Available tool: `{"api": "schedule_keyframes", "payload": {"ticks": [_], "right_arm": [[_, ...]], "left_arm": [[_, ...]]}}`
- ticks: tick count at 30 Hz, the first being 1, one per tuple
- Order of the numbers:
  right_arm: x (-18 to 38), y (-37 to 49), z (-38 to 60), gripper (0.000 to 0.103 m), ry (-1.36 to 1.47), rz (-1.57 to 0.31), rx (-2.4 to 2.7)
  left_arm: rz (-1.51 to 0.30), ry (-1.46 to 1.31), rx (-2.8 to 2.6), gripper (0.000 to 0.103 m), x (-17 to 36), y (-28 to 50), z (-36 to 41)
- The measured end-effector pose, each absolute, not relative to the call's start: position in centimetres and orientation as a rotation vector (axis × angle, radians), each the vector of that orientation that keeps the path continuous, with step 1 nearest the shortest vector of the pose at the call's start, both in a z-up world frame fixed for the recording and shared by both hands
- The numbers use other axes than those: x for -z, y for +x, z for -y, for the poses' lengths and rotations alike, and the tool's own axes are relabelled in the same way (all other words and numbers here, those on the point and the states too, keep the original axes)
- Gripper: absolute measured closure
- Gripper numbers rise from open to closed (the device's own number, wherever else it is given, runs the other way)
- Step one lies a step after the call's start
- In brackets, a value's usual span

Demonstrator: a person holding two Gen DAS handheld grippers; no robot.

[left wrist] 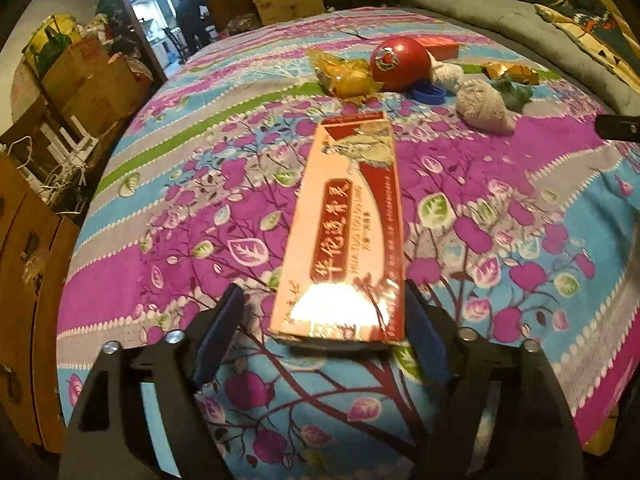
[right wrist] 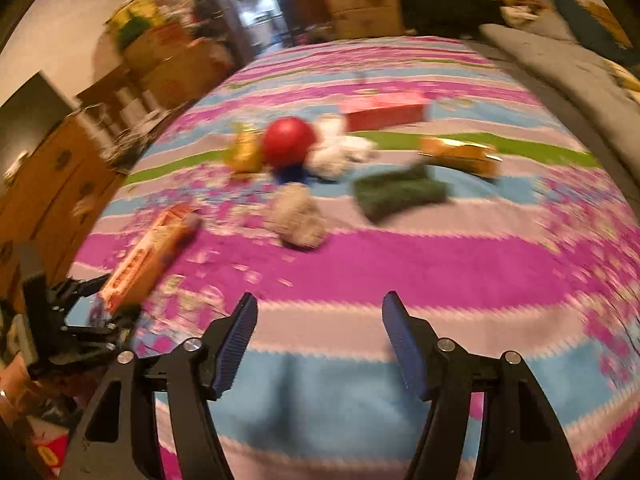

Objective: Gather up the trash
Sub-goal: 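Grasp the red-white medicine box with the left tool while the right tool grasps the green scrub pad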

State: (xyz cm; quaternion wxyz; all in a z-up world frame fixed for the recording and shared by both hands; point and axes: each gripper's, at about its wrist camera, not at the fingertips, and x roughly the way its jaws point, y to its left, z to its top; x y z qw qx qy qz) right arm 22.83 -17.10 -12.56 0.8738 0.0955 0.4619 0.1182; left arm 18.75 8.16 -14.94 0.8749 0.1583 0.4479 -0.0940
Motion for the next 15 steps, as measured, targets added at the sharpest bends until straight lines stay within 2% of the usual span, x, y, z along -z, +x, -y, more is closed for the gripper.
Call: {"api": "schedule_keyframes", "payload": {"ticks": [4,12,13,15], "right_arm": [[12.6,25.8,17.0,0.037,0.167,-0.946,-0.153],[16.3,32.6,21.5,0.031,0.467,-1.008,0.068],[17.0,33.5,21.5,0.032,0.511,-1.027,0.075],[18.8,35.1,21.5,0.04,0.584,-1.081,0.126]], "left_arm": [[-0.916,0.315,0.214,0.022,14.4,19.1,-8.1],[-0.939,0.24,0.193,0.018,14.6,20.2,-8.6],[-0.937,0.234,0.197,0.018,14.5,20.1,-8.5],[-0.938,0.249,0.18,0.021,14.7,20.1,-8.3]]}}
